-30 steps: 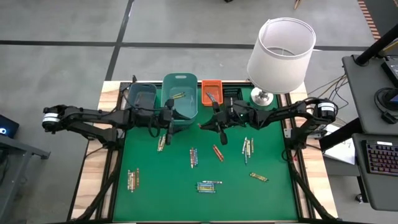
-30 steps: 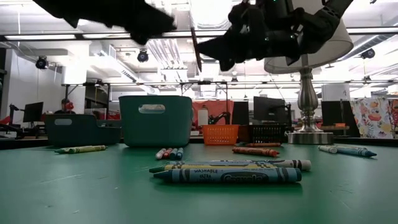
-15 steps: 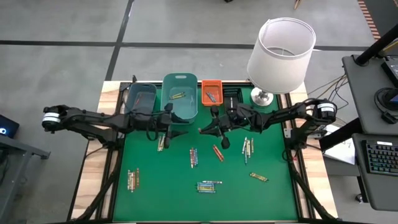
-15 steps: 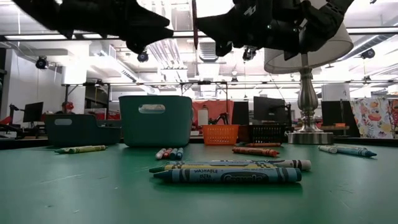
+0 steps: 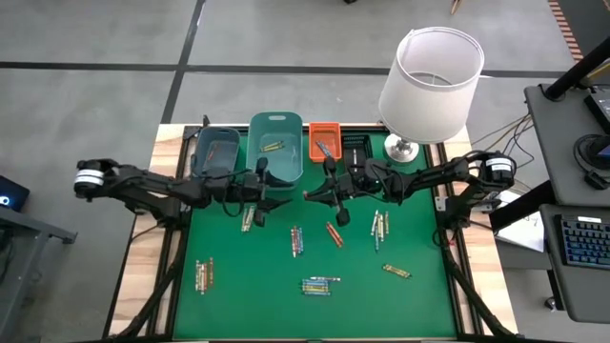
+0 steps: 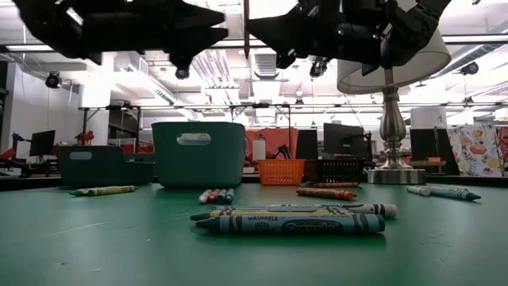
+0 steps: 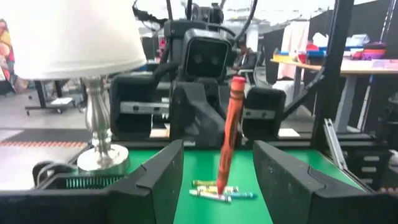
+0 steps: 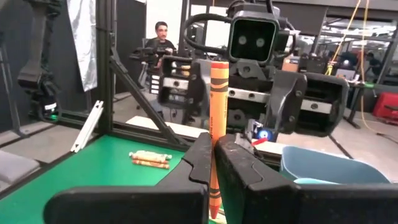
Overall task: Sort crayons
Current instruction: Put the orange crayon into the blue bin
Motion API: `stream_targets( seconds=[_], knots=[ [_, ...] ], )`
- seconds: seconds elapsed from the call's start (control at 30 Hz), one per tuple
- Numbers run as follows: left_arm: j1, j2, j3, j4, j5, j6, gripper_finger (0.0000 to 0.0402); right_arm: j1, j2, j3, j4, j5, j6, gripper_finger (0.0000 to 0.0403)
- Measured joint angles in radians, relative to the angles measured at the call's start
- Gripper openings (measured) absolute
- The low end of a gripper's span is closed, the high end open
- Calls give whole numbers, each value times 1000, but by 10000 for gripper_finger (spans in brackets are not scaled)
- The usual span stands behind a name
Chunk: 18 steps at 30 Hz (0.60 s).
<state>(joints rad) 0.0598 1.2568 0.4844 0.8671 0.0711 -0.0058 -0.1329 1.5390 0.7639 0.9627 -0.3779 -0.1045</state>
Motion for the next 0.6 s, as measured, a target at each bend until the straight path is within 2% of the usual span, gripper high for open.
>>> stream_targets(
  seconds=[0.17,0.37,0.47,0.6],
  knots=[
    [0,140,73,81,0,24,176,0,0,9,-14,13,-12,8],
    [0,219,131,102,10,37,172,0,0,10,-47,14,-12,9],
    [0,226,139,109,14,49,151,0,0,10,-46,15,-16,9],
    [-1,221,135,104,16,49,93,0,0,10,-49,16,-27,9]
  ],
)
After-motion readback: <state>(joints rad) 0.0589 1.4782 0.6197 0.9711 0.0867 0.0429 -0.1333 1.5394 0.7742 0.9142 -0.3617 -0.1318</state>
